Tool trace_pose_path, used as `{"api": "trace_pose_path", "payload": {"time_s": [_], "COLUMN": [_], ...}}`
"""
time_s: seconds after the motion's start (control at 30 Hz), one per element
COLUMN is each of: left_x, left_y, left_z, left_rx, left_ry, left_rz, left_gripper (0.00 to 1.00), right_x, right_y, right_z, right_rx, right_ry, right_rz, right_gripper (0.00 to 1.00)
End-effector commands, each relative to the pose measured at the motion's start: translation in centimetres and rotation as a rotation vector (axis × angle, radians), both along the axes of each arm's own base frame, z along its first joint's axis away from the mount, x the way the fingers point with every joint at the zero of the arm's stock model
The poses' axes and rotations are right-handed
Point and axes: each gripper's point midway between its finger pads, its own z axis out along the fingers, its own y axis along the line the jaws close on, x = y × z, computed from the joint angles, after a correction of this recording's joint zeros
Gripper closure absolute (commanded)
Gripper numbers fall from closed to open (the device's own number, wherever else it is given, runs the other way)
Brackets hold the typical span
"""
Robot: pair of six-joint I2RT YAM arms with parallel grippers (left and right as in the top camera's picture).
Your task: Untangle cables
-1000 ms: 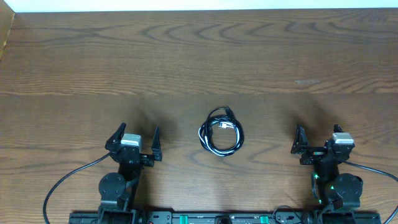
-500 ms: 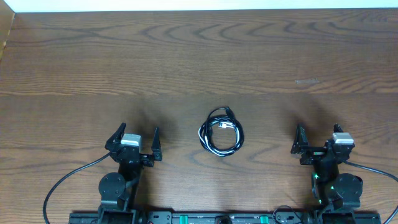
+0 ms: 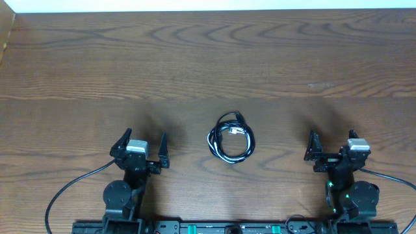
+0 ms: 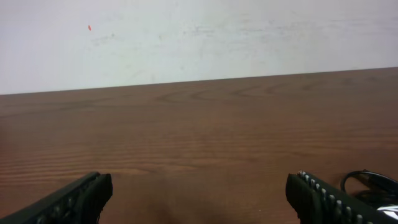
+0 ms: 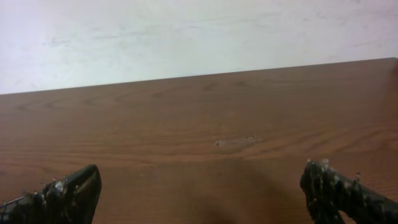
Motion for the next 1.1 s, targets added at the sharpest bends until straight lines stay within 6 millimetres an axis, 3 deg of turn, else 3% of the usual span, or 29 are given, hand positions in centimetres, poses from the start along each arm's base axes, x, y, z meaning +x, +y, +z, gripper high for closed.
{"api": "trace_pose_path", "payload": {"time_s": [0.0, 0.17, 0.23, 0.33, 0.47, 0.57, 0.73, 0.87, 0.97, 1.07], "left_x": [-0.1, -0.4, -0.8, -0.9, -1.0, -0.8, -0.1, 0.5, 0.8, 0.2], "left_y": [0.1, -1.7, -3.2, -3.4, -3.4, -3.5, -5.2, -7.2, -8.0, -9.6], "left_z": [-1.5, -0.9, -0.4, 0.1, 1.8, 4.2, 9.2, 11.5, 10.7, 9.4], "left_rx": [0.02, -0.136, -0.19, -0.259, -0.303, -0.303, -0.316, -0.347, -0.397, -0.451], "left_ry": [0.044, 0.053, 0.051, 0.073, 0.115, 0.147, 0.213, 0.321, 0.391, 0.491], "left_rz": [0.002, -0.085, -0.175, -0.18, -0.172, -0.168, -0.26, -0.369, -0.403, -0.497], "left_gripper": [0.06, 0.06, 0.06, 0.06, 0.06, 0.05, 0.05, 0.05, 0.05, 0.05], "right_x": [0.0, 0.0, -0.2, -0.7, -1.3, -1.2, 0.3, 1.9, 3.0, 3.2], "right_y": [-0.3, 0.7, 2.5, 4.5, 5.3, 5.4, 7.0, 9.0, 9.5, 11.4], "right_z": [-0.2, 0.1, 0.7, 2.5, 5.4, 8.2, 10.7, 10.0, 7.6, 4.4], "right_rx": [0.014, 0.177, 0.239, 0.241, 0.239, 0.241, 0.241, 0.234, 0.258, 0.391], "right_ry": [0.002, -0.003, -0.012, -0.052, -0.081, -0.057, 0.113, 0.365, 0.534, 0.71], "right_rz": [-0.019, 0.028, 0.13, 0.257, 0.307, 0.311, 0.393, 0.501, 0.515, 0.602], "right_gripper": [0.01, 0.01, 0.01, 0.01, 0.01, 0.01, 0.01, 0.01, 0.01, 0.01]}}
